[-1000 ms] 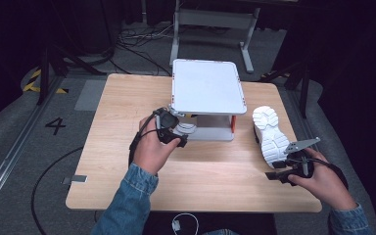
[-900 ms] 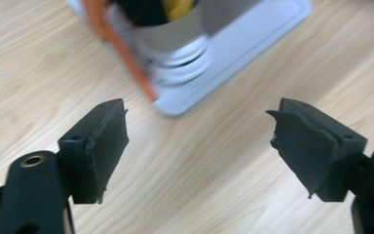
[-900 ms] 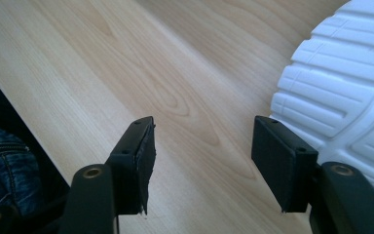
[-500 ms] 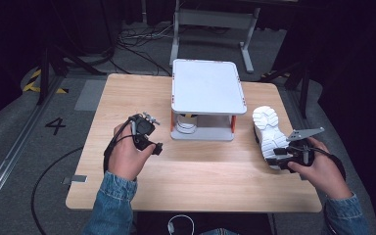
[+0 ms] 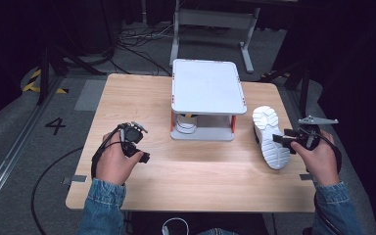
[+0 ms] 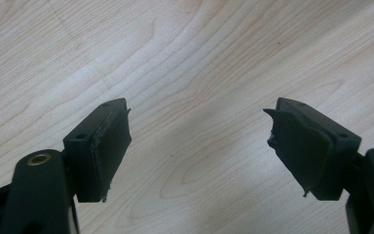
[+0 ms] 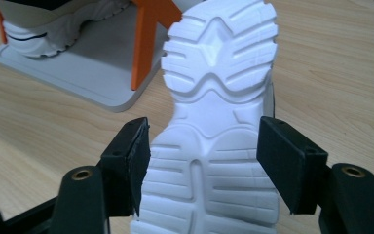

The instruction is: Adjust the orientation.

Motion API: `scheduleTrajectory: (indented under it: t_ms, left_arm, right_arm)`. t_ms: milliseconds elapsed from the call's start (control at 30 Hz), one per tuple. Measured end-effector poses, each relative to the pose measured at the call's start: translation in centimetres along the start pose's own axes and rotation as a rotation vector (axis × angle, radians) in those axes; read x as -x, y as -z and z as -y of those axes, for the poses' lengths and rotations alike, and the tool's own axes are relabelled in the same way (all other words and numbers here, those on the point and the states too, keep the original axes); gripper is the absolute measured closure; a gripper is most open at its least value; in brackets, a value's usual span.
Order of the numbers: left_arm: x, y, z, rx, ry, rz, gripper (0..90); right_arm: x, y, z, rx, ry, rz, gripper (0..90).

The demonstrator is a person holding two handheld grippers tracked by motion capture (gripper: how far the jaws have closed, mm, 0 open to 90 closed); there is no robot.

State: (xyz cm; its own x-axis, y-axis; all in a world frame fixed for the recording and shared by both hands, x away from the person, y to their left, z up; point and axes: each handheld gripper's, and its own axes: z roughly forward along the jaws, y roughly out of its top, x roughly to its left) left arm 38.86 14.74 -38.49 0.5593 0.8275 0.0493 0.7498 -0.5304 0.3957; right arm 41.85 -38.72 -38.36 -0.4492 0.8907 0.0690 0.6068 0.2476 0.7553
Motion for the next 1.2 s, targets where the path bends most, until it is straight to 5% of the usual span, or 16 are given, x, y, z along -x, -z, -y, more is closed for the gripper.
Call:
scheduleTrajectory:
  t_ms: [567, 700, 867, 900, 933, 1000, 1133, 1200]
  left_arm:
    - [0.1, 0.2, 0.8, 0.005, -0.005, -0.002, 23.2]
    - [0.4, 0.1, 0.5, 0.006, -0.024, 0.000, 23.6]
    - [0.6, 0.0, 0.1, 0.008, -0.038, 0.003, 23.6]
    - [0.6, 0.0, 0.1, 0.008, -0.038, 0.003, 23.6]
    - [0.6, -0.1, 0.0, 0.010, -0.037, 0.003, 23.6]
    - [0.6, -0.1, -0.2, 0.011, -0.038, 0.004, 23.6]
    - [0.6, -0.2, -0.8, 0.014, -0.049, 0.009, 23.6]
    - [0.8, -0.3, -1.0, 0.014, -0.054, 0.013, 23.6]
  right_arm:
    - [1.3, -2.6, 0.1, 0.021, -0.018, 0.061, 32.6]
    - [1.4, -3.6, 0.9, -0.021, -0.049, 0.001, 32.2]
    - [0.1, -3.0, 0.6, -0.069, 0.122, 0.007, 46.4]
    - [0.1, -3.0, 0.6, -0.069, 0.122, 0.007, 46.4]
    - [-0.4, -2.7, 0.5, -0.113, 0.211, 0.024, 47.7]
    - [-1.1, -2.3, 0.5, -0.133, 0.311, 0.023, 48.1]
    - [-2.8, -2.3, 0.7, -0.111, 0.414, 0.020, 53.6]
    - [-4.1, -2.0, 0.4, -0.076, 0.405, -0.068, 62.5]
